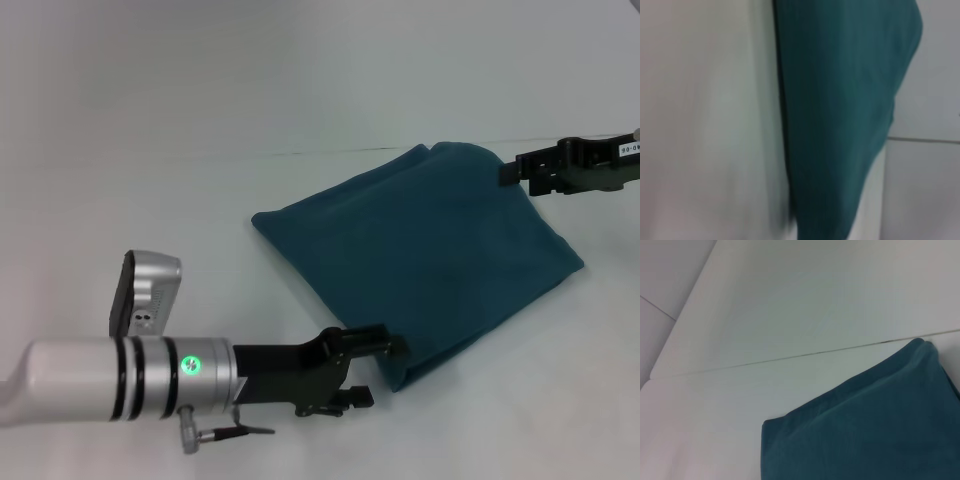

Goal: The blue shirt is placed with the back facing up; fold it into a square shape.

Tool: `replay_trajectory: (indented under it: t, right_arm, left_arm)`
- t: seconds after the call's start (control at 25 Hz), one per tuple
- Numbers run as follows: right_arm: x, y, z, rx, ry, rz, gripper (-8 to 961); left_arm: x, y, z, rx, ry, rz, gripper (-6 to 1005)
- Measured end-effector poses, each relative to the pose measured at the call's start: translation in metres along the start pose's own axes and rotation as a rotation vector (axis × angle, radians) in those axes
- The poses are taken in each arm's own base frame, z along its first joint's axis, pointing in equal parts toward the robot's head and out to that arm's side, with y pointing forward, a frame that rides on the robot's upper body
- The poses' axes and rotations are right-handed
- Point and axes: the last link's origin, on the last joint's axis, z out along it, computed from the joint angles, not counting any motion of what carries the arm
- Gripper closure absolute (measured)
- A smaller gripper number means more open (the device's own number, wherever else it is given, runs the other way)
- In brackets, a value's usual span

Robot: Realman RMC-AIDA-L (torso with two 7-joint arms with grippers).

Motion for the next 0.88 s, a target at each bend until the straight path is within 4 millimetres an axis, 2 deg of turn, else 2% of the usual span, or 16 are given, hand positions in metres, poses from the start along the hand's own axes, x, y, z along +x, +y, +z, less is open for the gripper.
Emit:
replay_trajectory:
  t: [0.24,0.88]
  right_arm:
    - [-0.001,0.001,0.0,0.001,-0.002,-0.004,298]
    - [-0.003,0.001,0.002,0.004,-0.011,-0.005,297]
  left_arm:
    - [0.008,0.0,0.012,0.058,0.035,0.006,53]
    - [0.013,0.007,0.031,0.102,0.052,0.062,52]
